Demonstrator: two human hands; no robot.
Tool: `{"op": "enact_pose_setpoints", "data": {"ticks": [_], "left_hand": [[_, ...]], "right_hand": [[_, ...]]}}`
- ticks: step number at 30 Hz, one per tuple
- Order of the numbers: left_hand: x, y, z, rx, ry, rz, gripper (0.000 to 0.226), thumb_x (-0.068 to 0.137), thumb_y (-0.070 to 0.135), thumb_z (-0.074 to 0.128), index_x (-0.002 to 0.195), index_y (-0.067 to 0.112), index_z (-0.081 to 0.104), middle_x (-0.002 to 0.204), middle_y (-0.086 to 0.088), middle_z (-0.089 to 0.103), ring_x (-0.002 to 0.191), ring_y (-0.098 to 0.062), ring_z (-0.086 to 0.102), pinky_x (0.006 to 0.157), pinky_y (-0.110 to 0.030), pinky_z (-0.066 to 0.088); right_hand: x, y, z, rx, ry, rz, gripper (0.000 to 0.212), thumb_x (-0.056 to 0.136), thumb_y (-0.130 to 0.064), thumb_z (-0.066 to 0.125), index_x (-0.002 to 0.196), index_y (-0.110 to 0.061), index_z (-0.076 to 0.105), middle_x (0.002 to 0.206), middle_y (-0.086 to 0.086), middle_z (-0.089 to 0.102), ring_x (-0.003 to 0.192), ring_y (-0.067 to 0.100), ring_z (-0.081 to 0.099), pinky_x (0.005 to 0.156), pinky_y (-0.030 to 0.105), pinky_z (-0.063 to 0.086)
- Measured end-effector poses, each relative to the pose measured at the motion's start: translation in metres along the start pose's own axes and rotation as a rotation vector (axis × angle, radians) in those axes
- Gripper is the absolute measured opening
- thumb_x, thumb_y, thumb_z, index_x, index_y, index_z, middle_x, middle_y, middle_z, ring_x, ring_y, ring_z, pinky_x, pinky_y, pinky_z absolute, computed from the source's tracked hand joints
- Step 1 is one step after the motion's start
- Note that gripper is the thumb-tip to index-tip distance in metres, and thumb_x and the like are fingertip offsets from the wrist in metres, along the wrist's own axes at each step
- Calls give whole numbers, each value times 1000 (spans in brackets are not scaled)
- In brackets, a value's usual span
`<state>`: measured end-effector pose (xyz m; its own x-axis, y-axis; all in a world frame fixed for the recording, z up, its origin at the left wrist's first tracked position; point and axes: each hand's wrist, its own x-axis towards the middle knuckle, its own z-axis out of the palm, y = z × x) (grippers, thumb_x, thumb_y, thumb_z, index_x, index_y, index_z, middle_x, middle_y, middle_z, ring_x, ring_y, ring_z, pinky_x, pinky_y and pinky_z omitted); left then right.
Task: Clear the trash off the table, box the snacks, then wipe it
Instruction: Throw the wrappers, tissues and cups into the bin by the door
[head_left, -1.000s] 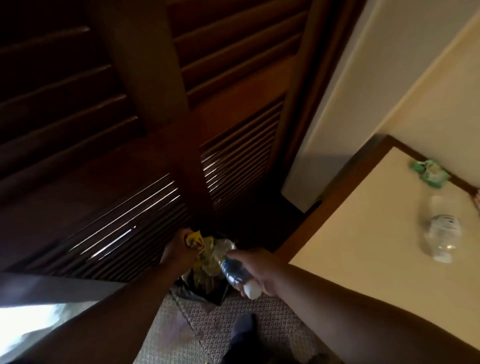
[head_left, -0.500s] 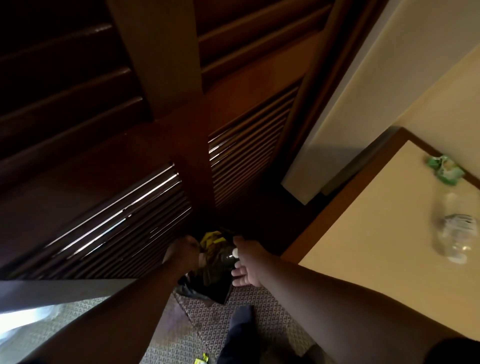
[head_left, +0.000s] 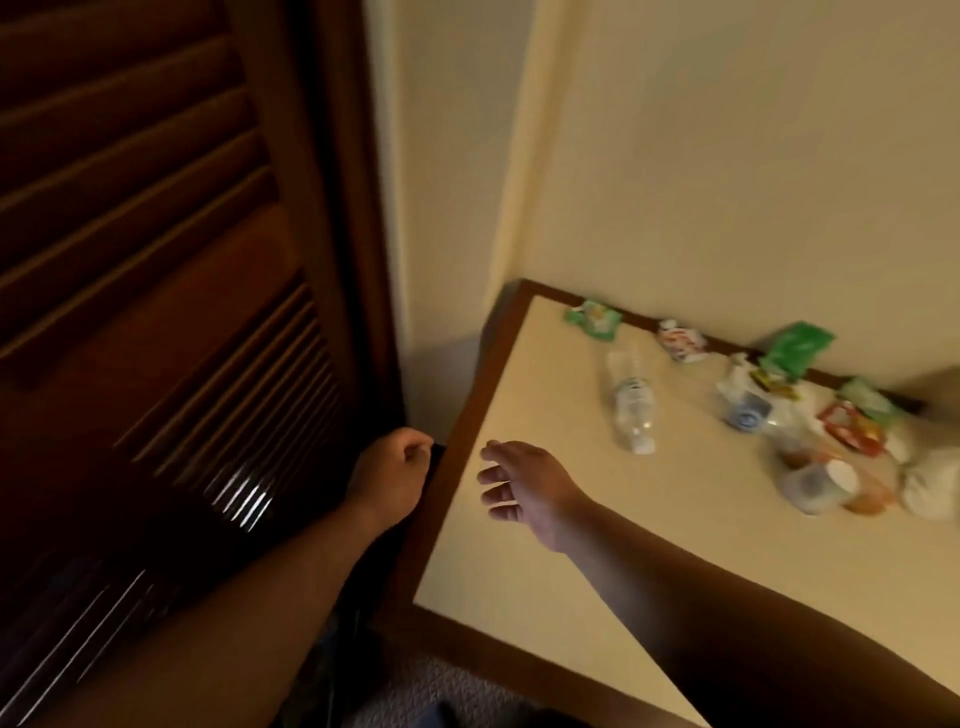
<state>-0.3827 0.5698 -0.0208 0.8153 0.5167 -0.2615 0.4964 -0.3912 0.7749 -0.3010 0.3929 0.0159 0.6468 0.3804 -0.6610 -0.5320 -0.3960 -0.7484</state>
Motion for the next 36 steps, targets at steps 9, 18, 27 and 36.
{"op": "enact_pose_setpoints", "data": {"ticks": [9,18,27,36], "left_hand": [[46,157,165,172,-209,207,19,93,25,58,108,24,69,107,2,71,103,-21,65,83,-24,46],[67,229,297,390,-81,44,76,82,45,75,145,24,38,143,-15,37,127,-38,43,98,-46,47],[81,213,326,336,-32,-143,71,84,23,71,140,13,28,128,-26,56,110,-45,61,92,-44,54],[68,222,246,169,193,-22,45,87,25,67,128,9,59,122,-20,68,110,-38,65,89,-39,52]], "right_hand": [[2,8,-215,55,411,-111,13,99,-21,59,101,-13,69,92,7,71,72,22,64,66,31,50],[7,64,-395,-662,1017,-65,56,79,-40,73,132,-26,57,134,8,50,125,34,46,97,46,49],[29,86,-422,-568,886,-136,44,90,-42,64,129,-25,53,124,8,61,111,33,61,87,43,53],[34,34,-343,-271,717,-455,47,91,-50,71,129,-28,53,107,-7,66,94,15,64,81,30,50]]}}
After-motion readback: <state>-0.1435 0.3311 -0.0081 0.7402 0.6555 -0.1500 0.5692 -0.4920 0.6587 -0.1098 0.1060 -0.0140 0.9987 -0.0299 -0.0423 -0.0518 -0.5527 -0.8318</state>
